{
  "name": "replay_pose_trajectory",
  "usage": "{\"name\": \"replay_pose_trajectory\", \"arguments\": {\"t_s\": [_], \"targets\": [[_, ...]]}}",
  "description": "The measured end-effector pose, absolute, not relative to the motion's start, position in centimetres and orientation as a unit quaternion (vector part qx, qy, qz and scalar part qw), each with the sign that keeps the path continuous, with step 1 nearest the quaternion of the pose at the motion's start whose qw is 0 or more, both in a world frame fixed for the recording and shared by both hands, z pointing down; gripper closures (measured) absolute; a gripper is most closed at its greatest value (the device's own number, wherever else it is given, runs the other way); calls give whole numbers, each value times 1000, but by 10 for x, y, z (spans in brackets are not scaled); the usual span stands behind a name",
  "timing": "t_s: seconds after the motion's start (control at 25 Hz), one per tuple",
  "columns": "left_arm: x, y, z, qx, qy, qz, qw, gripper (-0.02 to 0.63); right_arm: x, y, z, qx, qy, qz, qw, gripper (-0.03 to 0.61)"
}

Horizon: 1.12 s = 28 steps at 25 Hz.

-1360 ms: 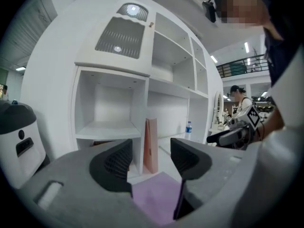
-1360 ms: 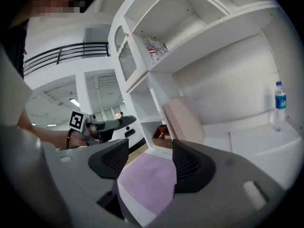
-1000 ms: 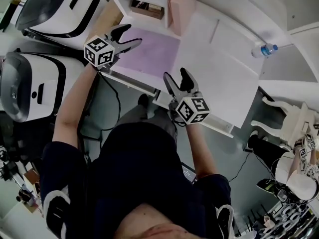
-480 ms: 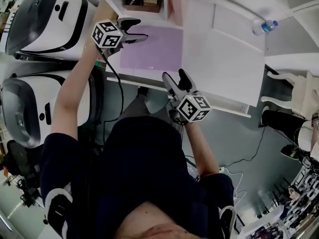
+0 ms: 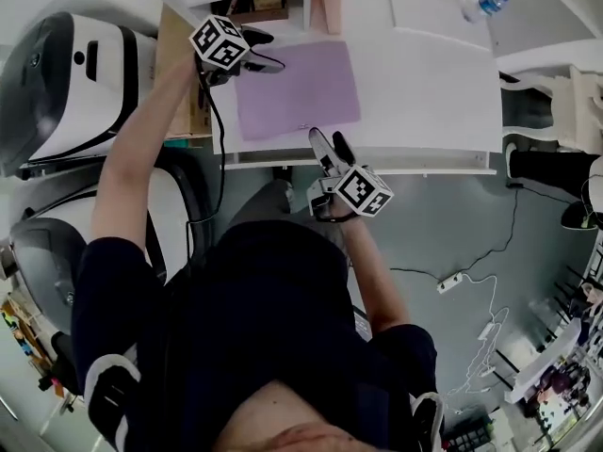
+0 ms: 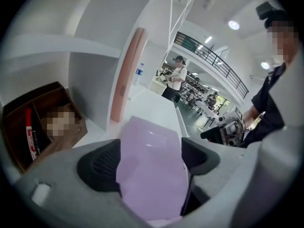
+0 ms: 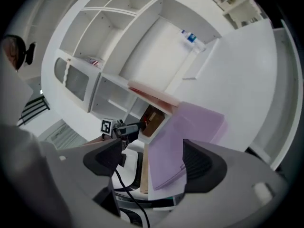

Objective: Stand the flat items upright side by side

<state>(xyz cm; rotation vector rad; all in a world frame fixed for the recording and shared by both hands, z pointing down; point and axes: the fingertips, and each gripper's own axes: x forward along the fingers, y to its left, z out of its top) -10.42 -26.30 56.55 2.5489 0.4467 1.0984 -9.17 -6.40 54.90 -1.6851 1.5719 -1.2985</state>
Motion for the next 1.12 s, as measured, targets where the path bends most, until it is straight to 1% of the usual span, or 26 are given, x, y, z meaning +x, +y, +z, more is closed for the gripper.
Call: {"name": "replay_pose_trajectory", "arguments": {"t_s": [0.12, 0.52, 0.72, 1.12], "targets": [[-98, -265, 581, 877, 176, 412, 173, 198, -98, -65, 564, -612, 550, -497, 276, 193], [-88, -269, 635, 839, 194, 476, 181, 196, -102, -68, 615, -592, 513, -545, 299, 193], [-87, -277, 653, 824, 205, 497, 176, 196, -98, -75, 637, -584, 479, -562, 337, 193], [-85, -277, 678, 780, 252, 544, 179, 196, -95, -82, 661, -579, 437, -564, 394, 192]]}}
